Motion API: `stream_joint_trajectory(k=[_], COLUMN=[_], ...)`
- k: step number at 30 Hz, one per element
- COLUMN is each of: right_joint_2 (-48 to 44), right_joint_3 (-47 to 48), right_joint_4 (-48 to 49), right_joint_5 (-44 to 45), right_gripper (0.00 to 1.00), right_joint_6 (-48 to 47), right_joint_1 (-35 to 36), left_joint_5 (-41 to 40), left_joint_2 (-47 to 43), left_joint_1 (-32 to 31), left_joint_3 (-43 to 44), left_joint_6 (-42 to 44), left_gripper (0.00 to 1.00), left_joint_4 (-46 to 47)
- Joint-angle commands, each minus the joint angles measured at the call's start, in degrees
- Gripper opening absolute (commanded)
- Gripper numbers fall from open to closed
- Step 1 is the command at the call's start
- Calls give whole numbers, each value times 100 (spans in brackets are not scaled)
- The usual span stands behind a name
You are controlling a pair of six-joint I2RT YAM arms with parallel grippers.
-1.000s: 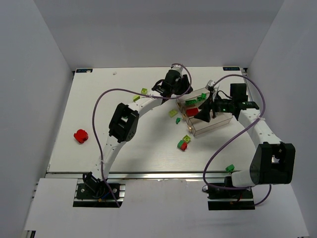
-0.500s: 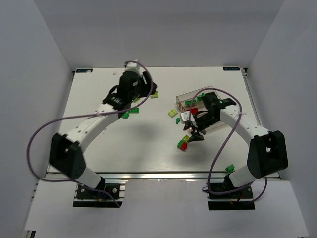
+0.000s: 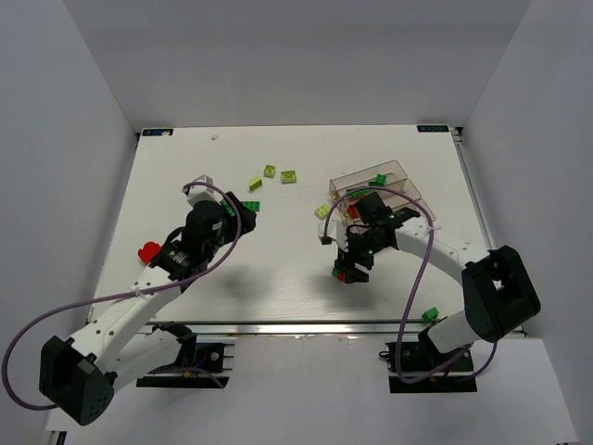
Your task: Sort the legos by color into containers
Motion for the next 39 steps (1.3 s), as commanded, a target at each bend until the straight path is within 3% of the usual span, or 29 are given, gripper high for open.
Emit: stream_joint_trajectory(k=[1,15,26,39], right_joint_2=[-174,-227,-60,353], right_joint_3=[-68,-296,-367,-375], right_joint_4=[607,432,151,766], right_joint_5=[544,606,711,1106], right_gripper=[76,67,70,70], right_joint_6=[941,1258,1829,2444], right_joint_1=[141,212,229,466], left_joint_5=[-291,-344,-344,-335], left_joint_2=[-325,-580,-571,-554], left_joint_1=[-9,-9,-9,-9], left_joint_3=[-80,-264,-335,-343], left_joint_6=[-239,-406,-450,-485], left_gripper=[80,80,80,80], left_joint_4=[46,-60,-60,-87])
